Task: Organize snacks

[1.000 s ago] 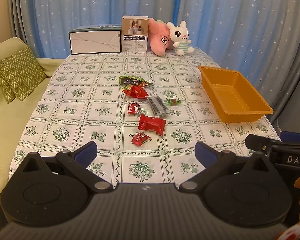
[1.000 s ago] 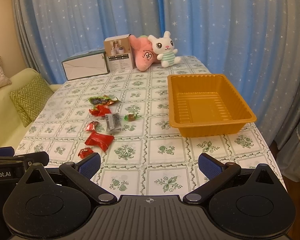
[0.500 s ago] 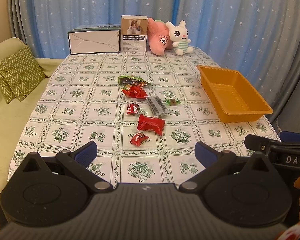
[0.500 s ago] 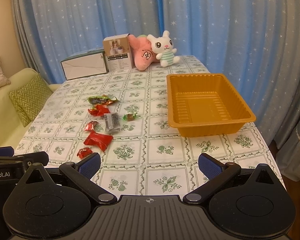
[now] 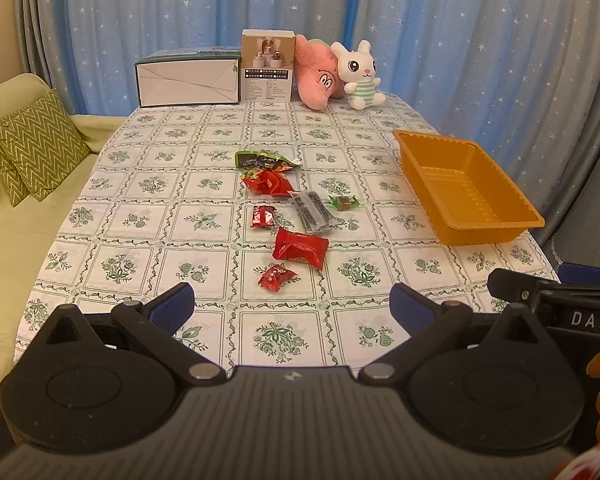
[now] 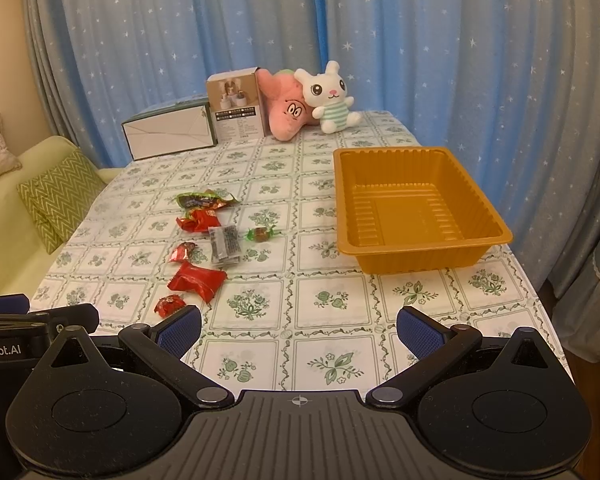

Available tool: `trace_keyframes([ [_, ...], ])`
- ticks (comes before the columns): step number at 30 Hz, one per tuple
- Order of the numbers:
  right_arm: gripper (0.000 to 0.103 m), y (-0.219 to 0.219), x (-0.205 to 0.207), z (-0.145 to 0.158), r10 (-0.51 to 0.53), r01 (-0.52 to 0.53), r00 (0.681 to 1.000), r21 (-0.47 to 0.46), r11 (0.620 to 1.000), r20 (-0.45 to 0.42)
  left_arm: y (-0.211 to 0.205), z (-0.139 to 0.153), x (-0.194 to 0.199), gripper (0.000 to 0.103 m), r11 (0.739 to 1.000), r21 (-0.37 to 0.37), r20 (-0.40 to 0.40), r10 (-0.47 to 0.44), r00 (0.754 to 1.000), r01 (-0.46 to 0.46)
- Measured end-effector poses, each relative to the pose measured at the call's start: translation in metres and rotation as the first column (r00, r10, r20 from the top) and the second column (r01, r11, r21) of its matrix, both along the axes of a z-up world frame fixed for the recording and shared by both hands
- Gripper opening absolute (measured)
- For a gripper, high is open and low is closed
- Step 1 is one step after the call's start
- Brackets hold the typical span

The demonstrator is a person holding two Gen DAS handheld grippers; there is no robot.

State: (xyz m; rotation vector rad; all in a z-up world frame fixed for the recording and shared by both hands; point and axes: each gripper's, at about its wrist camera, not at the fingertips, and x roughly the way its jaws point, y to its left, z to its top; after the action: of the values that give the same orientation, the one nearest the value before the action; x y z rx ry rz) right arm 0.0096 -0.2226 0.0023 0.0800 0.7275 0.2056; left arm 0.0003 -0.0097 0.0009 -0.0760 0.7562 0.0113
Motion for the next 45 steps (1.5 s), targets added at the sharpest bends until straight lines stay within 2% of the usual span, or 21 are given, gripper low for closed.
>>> trace_keyframes([
  [31, 0.103, -0.001, 0.0, -0.003, -0.005, 0.005, 1.0, 0.003, 1.0, -0.005, -0.002, -0.003, -0.002, 0.103, 1.0, -0.012, -0.001, -0.01, 1.0, 0.01],
  [37, 0.103, -0.002, 0.003, -0.008, 0.007, -0.007, 1.0, 0.009, 1.0, 0.01, 0.005, -0.007, 0.004, 0.103, 1.0, 0.004, -0.003, -0.017, 1.0, 0.017],
  [41, 0.103, 0.001, 0.016, -0.015, 0.041, -0.041, 0.999, 0.01, 0.999, 0.028, 0.016, -0.016, 0.019, 0.096, 0.999, -0.001, -0.027, -0.033, 0.999, 0.033],
  [44, 0.103, 0.003, 0.03, -0.023, 0.071, -0.071, 0.997, 0.008, 0.997, 0.029, 0.023, -0.026, 0.034, 0.095, 0.997, 0.03, -0.044, -0.066, 0.997, 0.067],
  [45, 0.103, 0.004, 0.034, -0.026, 0.083, -0.084, 0.996, 0.007, 0.996, 0.029, 0.024, -0.029, 0.04, 0.091, 0.996, 0.044, -0.05, -0.08, 0.996, 0.082],
])
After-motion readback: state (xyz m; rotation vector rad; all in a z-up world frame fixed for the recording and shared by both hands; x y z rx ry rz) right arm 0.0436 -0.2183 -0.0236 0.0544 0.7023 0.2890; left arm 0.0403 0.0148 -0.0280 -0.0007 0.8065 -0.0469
